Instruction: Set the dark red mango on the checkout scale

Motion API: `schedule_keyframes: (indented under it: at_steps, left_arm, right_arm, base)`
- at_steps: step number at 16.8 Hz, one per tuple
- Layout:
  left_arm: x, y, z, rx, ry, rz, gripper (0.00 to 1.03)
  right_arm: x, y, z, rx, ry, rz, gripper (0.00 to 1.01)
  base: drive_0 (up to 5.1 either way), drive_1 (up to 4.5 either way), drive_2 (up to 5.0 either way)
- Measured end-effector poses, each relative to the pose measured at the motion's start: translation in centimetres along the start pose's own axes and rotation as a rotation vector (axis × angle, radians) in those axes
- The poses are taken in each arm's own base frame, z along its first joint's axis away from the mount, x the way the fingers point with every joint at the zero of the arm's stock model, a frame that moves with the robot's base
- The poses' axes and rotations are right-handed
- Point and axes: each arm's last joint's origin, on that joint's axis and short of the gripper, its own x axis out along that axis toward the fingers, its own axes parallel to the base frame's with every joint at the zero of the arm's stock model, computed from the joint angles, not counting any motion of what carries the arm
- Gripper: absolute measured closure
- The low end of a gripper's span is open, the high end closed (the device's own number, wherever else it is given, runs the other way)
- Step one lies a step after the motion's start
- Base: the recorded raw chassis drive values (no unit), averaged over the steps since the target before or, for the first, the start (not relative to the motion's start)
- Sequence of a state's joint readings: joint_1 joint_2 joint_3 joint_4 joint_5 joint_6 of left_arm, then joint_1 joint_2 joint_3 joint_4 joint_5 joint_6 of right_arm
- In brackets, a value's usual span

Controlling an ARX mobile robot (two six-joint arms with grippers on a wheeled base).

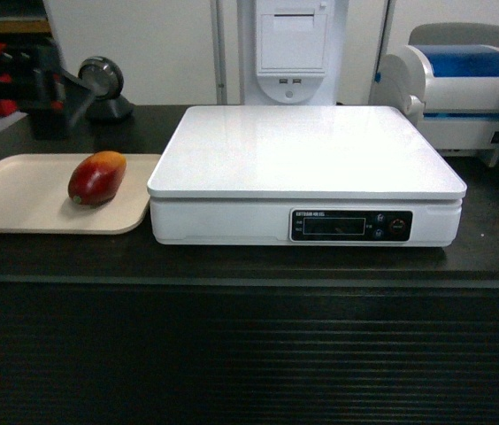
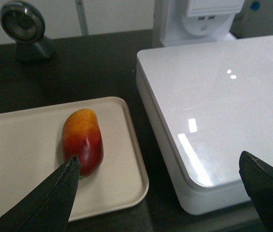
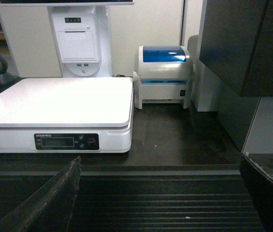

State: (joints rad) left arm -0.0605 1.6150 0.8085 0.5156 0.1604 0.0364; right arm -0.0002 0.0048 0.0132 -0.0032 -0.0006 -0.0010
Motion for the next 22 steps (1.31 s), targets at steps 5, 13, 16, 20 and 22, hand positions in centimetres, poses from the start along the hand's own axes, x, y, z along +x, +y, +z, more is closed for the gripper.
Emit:
schedule_keyframes:
  at_steps: [5, 13, 16, 20, 22]
  left_arm:
    - [11.5, 4.4, -0.2, -0.027, 0.225, 0.103, 0.05]
    - [18.2, 7.1, -1.3, -0.084, 0.418, 0.177, 0.05]
    - [19.2, 8.1, -2.5, -0.095, 0.437, 0.215, 0.05]
    - [20.2, 8.8, -3.6, -0.138, 0.475, 0.204, 0.05]
    - [20.7, 8.9, -4.3, -0.143, 0.496, 0.198, 0.05]
  right_arm:
    - [0.0, 0.0, 0.0, 0.0, 0.0, 0.0, 0.03]
    - [0.0, 0.0, 0.0, 0.0, 0.0, 0.0, 0.03]
    - [0.0, 0.0, 0.0, 0.0, 0.0, 0.0, 0.03]
    - [0.0, 0.0, 0.0, 0.0, 0.0, 0.0, 0.03]
    - [0.0, 0.0, 0.0, 0.0, 0.0, 0.0, 0.03]
  base:
    - [0.0, 0.0, 0.0]
    - [0.0, 0.0, 0.0]
    - [0.0, 0.0, 0.0]
    - [0.0, 0.0, 0.0]
    - [0.0, 0.0, 0.0]
